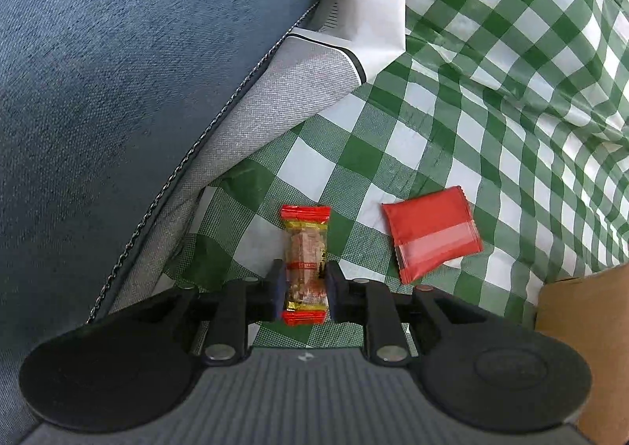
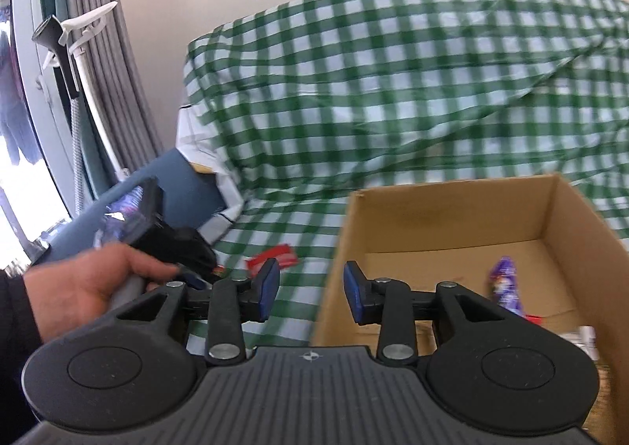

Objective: Organize snacks
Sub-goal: 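Close the left tool on the red candy while the right tool reaches the red pack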

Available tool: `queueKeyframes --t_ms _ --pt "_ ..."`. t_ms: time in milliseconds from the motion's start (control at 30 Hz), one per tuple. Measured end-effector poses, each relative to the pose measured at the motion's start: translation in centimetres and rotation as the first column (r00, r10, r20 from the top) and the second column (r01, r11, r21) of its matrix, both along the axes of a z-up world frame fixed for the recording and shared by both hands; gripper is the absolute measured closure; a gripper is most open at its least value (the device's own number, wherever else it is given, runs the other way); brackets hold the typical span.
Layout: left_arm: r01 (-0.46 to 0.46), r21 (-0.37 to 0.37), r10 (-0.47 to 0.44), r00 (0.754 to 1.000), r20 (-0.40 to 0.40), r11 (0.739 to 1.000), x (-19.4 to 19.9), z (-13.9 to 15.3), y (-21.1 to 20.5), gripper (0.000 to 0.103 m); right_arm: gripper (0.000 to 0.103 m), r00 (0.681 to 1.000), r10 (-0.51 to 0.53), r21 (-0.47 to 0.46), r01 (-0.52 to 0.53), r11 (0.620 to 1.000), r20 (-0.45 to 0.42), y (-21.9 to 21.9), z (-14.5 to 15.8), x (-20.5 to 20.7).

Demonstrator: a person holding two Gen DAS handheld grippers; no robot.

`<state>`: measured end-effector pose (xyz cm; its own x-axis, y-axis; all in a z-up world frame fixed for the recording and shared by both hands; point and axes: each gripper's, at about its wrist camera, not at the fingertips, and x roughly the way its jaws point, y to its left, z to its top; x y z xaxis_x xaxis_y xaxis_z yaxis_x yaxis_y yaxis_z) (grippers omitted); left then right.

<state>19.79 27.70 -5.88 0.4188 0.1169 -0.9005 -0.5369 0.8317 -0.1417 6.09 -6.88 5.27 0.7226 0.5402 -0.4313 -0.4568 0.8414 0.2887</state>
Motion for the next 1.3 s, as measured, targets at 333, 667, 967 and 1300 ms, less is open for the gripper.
queueKeyframes --t_ms 333,667,967,1300 --pt "-0.052 -0.105 0.053 0.999 0.006 0.993 -0.6 0.1 1.5 0.080 0.057 0.959 -0.027 0.116 0.062 0.991 -0.283 6.4 -2.2 11.8" --pt "-0.171 -0.210 0.171 0.985 -0.017 0.963 -2.3 0.2 3.0 0.080 0.045 0.815 -0.109 0.048 0.166 0.985 -0.569 15.4 -9.0 20.0" --pt "-0.178 -0.248 0.182 0.983 -0.009 0.952 -2.7 0.1 3.8 0.080 0.030 0.768 -0.211 -0.123 0.172 0.977 -0.605 21.4 -11.7 23.0" --pt "-0.171 -0.258 0.175 0.985 -0.007 0.951 -3.3 0.2 4.0 0.080 0.023 0.784 -0.276 -0.259 0.153 0.954 -0.555 23.7 -12.3 23.2"
